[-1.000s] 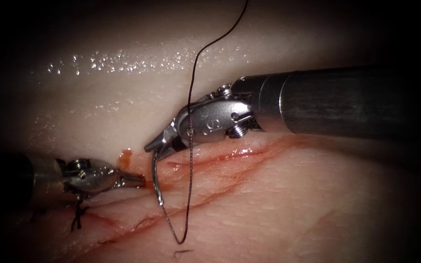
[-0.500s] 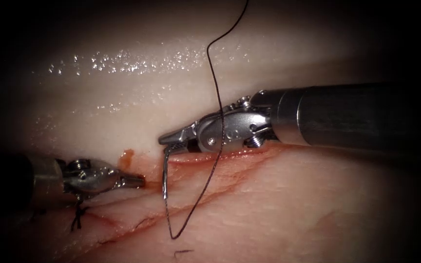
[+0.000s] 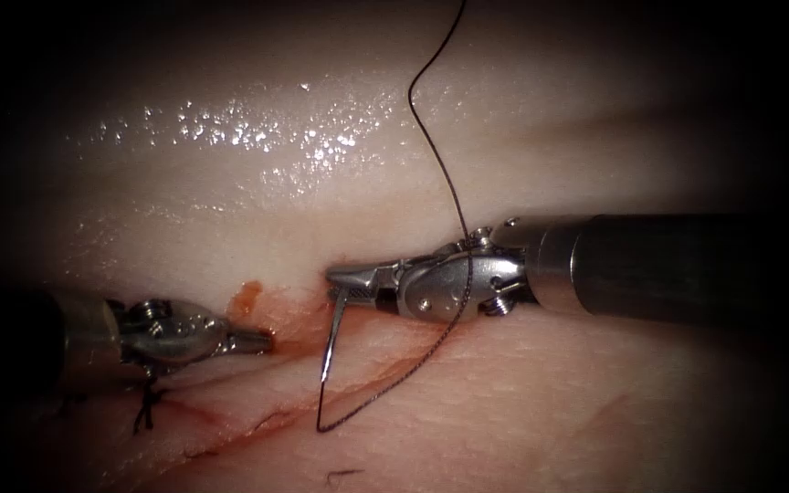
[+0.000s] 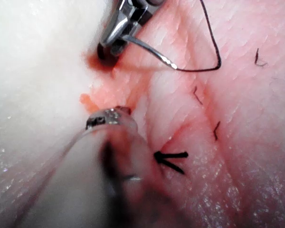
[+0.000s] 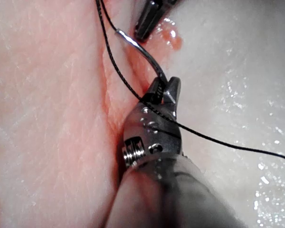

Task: Wound Closure

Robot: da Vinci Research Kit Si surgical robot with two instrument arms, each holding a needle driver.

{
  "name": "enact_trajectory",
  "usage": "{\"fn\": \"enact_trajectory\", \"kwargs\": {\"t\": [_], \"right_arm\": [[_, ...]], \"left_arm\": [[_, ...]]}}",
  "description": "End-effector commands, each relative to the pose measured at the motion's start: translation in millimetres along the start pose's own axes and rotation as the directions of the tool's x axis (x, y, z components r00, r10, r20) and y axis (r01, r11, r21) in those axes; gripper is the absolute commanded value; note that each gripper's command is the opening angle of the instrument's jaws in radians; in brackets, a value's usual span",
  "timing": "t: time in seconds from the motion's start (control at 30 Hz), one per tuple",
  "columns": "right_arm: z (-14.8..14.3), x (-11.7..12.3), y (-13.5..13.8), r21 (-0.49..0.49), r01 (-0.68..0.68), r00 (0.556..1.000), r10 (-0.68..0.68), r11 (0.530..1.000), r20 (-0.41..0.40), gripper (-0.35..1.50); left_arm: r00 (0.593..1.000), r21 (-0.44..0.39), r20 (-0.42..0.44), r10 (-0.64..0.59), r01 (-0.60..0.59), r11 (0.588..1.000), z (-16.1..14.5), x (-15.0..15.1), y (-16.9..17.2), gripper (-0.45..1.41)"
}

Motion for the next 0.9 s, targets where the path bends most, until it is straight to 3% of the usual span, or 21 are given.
{"fn": "enact_trajectory", "kwargs": {"t": [0.03,0.17,0.53,0.9], "right_arm": [[0.4,-1.4,-0.7,-0.008,-0.026,1.0,0.026,1.0,0.012,-0.35],[-0.2,-2.6,-1.0,-0.034,-0.072,0.996,0.074,0.997,0.043,-0.35],[0.9,-2.9,-0.8,-0.054,-0.159,0.985,0.162,0.986,0.055,-0.35],[2.8,-1.0,2.0,-0.045,-0.201,0.978,0.203,0.978,0.04,-0.35]], "left_arm": [[1.0,-0.002,-0.001,0.001,-0.001,1.0,0.8,-0.1,0.0,-0.45],[1.0,-0.001,-0.001,0.001,-0.001,1.0,0.9,0.0,0.0,-0.45],[1.0,0.0,-0.001,-0.001,0.001,1.0,1.0,0.1,0.1,-0.45],[1.0,0.001,-0.001,-0.002,0.002,1.0,1.1,0.2,0.1,-0.45]]}}
